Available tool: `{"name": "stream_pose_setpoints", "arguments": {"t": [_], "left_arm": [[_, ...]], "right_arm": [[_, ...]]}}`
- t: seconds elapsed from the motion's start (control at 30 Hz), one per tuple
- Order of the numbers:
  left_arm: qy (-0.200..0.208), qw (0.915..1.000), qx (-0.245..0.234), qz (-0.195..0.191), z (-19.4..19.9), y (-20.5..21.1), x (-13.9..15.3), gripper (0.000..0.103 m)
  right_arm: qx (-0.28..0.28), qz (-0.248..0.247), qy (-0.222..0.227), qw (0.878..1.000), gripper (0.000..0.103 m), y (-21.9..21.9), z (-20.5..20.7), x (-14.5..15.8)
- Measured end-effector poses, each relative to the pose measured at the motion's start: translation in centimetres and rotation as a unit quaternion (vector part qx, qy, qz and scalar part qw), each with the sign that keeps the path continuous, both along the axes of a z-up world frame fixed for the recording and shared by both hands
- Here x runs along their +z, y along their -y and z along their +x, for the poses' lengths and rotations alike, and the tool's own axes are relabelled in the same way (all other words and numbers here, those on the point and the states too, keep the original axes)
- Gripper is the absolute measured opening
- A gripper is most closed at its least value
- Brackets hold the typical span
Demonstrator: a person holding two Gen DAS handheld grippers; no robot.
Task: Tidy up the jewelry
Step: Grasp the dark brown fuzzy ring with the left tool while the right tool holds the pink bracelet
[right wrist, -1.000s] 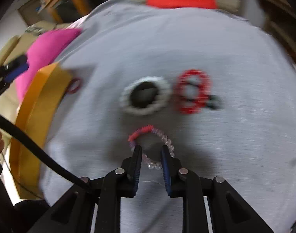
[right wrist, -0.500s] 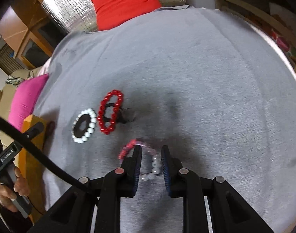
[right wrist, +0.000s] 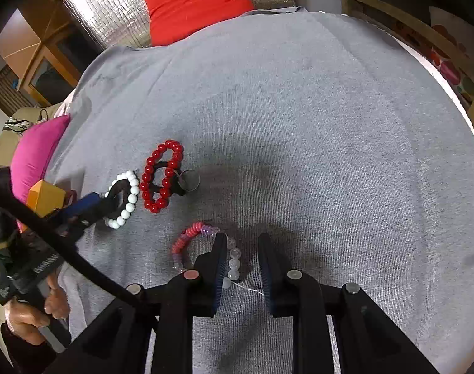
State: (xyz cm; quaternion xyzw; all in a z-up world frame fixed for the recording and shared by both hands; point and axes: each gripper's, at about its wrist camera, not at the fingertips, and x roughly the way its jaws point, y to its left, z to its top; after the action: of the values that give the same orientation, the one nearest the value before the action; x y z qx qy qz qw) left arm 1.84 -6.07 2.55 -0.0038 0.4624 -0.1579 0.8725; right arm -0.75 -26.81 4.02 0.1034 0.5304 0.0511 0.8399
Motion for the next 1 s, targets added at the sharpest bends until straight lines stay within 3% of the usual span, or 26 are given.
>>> {"name": "stream_pose_setpoints", "arguments": {"t": [0.07,0.2,0.3,0.43,0.57,0.73,0.87,1.0], "left_arm": [[0.005,1.0,-0.003,0.004,-0.1,0.2,-0.1,0.041],[-0.001,0.9999,-0.011,0.009,-0.5,0.5,-0.1,0.02],[0.0,0.9996,-0.026,0.012,-1.3,0.6,0.4,0.014],[0.01,0.9992,-0.033,0.019,-2.5,-0.1,1.0,0.011],[0.019,0.9993,-0.032,-0.005,-2.9,-1.9,2.1,0.011],[0.021,0.9995,0.002,-0.024,-2.6,-4.8,2.9,0.011],[0.023,0.9992,0.013,-0.029,-2.8,-5.5,3.3,0.011],[0.02,0.9993,0.017,-0.027,-2.8,-5.3,3.5,0.011]], "right_arm": [[0.001,0.0,0.0,1.0,0.024,0.0,0.0,0.0],[-0.001,-0.001,-0.001,1.0,0.024,-0.1,0.2,-0.2],[-0.002,-0.004,-0.002,1.0,0.024,-0.4,0.6,-0.4],[-0.009,-0.008,-0.002,1.0,0.024,-0.6,0.6,-0.4],[-0.011,-0.011,-0.002,1.0,0.024,-0.8,0.6,-0.4],[0.006,0.006,0.001,1.0,0.024,-0.7,0.4,0.1],[0.01,0.002,-0.003,1.0,0.036,-0.4,0.2,0.0],[0.017,-0.01,0.006,1.0,0.036,-0.8,0.1,-0.3]]}}
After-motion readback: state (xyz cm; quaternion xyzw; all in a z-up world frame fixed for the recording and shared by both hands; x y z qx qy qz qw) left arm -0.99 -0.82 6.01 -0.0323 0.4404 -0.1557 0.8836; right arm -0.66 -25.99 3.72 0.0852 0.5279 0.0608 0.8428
